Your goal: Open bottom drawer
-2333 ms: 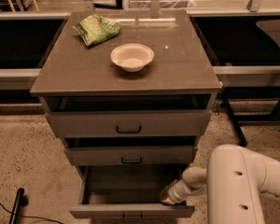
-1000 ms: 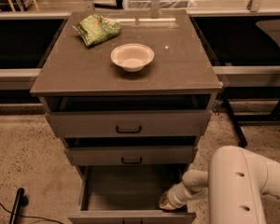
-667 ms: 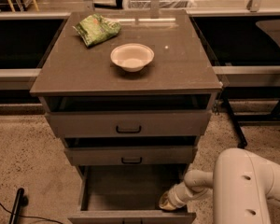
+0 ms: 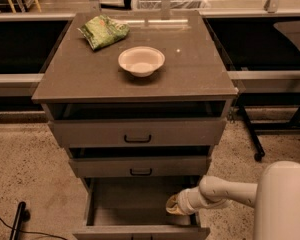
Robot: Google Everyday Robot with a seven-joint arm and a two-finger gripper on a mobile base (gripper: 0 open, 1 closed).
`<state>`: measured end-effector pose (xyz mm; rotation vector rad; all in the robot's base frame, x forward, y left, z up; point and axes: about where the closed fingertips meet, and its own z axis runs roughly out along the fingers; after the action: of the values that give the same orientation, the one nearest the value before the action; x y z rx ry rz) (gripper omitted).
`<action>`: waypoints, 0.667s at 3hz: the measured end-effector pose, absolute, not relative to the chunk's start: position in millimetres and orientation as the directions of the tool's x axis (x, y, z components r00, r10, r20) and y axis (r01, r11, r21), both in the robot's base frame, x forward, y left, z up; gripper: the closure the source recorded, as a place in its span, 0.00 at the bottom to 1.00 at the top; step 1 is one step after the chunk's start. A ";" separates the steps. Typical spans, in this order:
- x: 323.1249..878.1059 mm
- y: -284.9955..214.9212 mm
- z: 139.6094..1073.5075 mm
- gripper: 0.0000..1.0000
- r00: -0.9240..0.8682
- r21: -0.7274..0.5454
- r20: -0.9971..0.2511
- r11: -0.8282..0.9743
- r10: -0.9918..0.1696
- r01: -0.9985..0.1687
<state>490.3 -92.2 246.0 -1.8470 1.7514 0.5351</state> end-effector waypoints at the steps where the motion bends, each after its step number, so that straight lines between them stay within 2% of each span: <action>1: 499.3 -86.8 269.3 0.76 0.109 -0.171 -0.618 -0.002 -0.779 -0.985; 2: 499.9 -86.4 269.9 0.53 0.110 -0.174 -0.617 -0.001 -0.779 -0.985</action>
Offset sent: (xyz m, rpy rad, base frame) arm 0.0075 0.0047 0.0198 0.0065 -0.0547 -0.0100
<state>499.9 -86.4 269.9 -1.8261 1.7150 0.4695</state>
